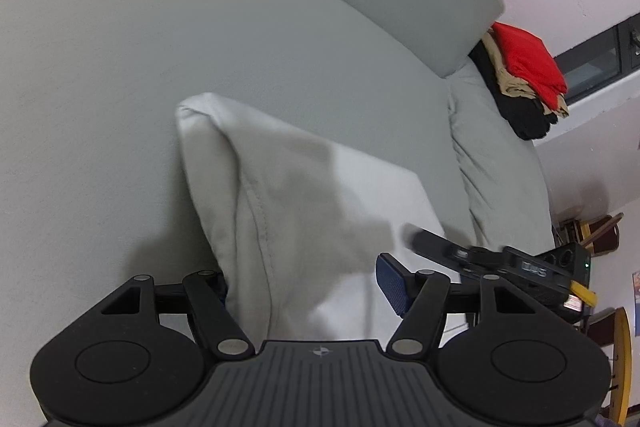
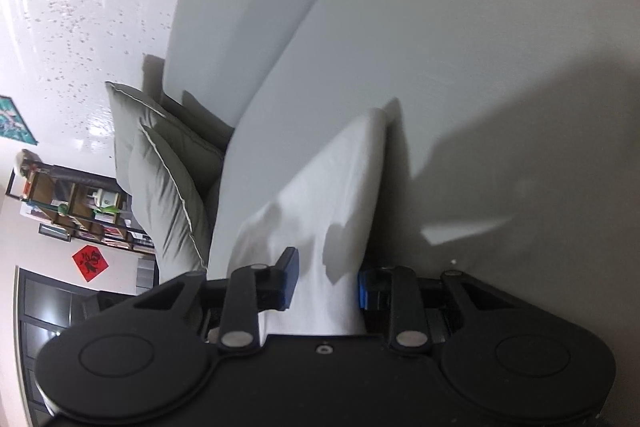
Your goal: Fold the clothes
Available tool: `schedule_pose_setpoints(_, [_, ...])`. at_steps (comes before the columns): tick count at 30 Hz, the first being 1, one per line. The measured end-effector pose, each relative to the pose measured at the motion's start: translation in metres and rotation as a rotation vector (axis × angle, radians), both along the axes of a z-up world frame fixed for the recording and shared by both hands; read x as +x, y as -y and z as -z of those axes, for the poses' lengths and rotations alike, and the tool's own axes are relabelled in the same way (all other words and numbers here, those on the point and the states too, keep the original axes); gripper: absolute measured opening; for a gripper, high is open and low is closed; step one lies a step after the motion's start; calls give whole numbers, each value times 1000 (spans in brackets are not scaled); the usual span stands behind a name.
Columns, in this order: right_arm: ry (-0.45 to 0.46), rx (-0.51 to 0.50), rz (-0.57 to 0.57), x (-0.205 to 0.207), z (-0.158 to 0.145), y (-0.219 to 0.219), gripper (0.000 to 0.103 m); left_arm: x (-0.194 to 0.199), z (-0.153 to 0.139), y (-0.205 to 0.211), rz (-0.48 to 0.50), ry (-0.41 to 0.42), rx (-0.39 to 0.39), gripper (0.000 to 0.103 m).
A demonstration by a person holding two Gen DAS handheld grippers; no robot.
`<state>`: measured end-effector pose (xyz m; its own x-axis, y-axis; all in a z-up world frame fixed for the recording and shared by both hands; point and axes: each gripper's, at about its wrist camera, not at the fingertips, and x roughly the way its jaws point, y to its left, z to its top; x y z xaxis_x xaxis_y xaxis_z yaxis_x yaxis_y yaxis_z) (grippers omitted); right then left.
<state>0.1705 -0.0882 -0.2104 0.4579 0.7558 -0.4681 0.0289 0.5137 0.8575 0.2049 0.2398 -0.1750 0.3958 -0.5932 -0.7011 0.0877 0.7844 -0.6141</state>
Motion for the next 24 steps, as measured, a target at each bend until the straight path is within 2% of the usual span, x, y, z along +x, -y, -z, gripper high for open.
schedule_pose_setpoints(1, [12,-16,14,-1,-1,-2,18,-4,-3,6,-3,16,58,41])
schedule_pose_setpoints(2, [15,-46,31,-2,-3,-4,9,-8,-7,12,-6,31,114,36])
schedule_pose_setpoints(4, [31,-124,54,-8,-13,-9,7,-21,-19,16,-36,73,163,6])
schedule_pose_setpoints(7, [121,-244,60,-25,-43,-17,6,-48,-45,20,-83,172,224,6])
schedule_pose_setpoints(12, [314,-284,68,-81,-112,2,5,-121,-105,51,-115,440,309,6])
schedule_pose_setpoints(13, [353,-297,77,-96,-126,10,5,-134,-118,60,-110,487,304,6])
schedule_pose_setpoints(15, [429,-322,114,-129,-149,30,4,-156,-141,78,-77,571,274,6])
schedule_pose_setpoints(20, [565,-320,288,-204,-191,99,4,-192,-181,151,71,751,269,6])
schedule_pose_setpoints(24, [605,-327,429,-252,-208,161,4,-201,-197,219,200,819,215,6])
